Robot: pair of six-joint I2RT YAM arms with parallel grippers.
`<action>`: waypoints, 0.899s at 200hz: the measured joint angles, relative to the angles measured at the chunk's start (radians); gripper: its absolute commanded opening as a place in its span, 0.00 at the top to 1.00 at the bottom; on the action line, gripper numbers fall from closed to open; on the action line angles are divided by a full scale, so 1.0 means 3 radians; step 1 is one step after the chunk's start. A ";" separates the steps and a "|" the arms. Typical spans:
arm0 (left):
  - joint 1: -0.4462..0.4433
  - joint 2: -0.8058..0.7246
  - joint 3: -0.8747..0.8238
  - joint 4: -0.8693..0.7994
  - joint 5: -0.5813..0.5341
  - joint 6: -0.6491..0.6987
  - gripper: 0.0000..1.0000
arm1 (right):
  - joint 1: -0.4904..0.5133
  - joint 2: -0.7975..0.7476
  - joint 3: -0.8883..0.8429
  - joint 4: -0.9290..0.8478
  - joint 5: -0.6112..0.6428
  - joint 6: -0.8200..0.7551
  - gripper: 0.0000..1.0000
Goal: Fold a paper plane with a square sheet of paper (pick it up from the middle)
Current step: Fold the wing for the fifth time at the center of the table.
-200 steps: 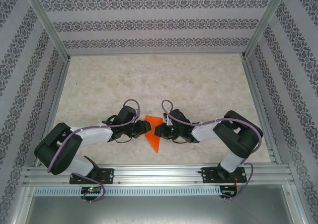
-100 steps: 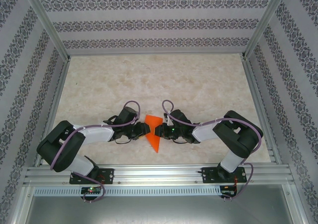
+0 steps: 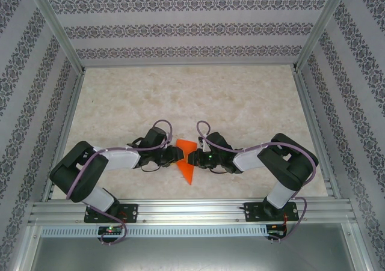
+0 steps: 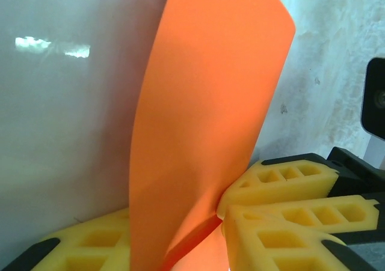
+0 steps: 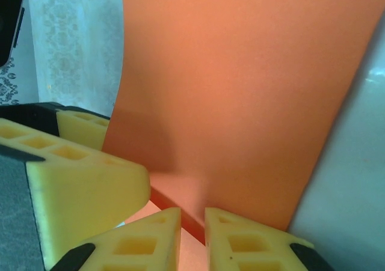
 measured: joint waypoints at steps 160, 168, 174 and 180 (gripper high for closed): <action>0.0191 0.0121 0.0270 -0.0192 0.0195 0.0348 0.96 | -0.0113 -0.0669 0.0006 -0.0804 0.0456 -0.0217 0.56; 0.0191 0.0052 0.0240 -0.0207 0.0132 0.0320 0.96 | -0.0098 -0.0844 0.0023 -0.0997 0.0607 -0.0278 0.56; 0.0191 -0.0001 0.0219 -0.0223 0.0089 0.0298 0.97 | -0.0071 -0.0979 0.0046 -0.1147 0.0722 -0.0331 0.56; 0.0191 -0.0057 0.0198 -0.0235 0.0046 0.0273 0.97 | -0.0032 -0.1087 0.0069 -0.1266 0.0833 -0.0371 0.55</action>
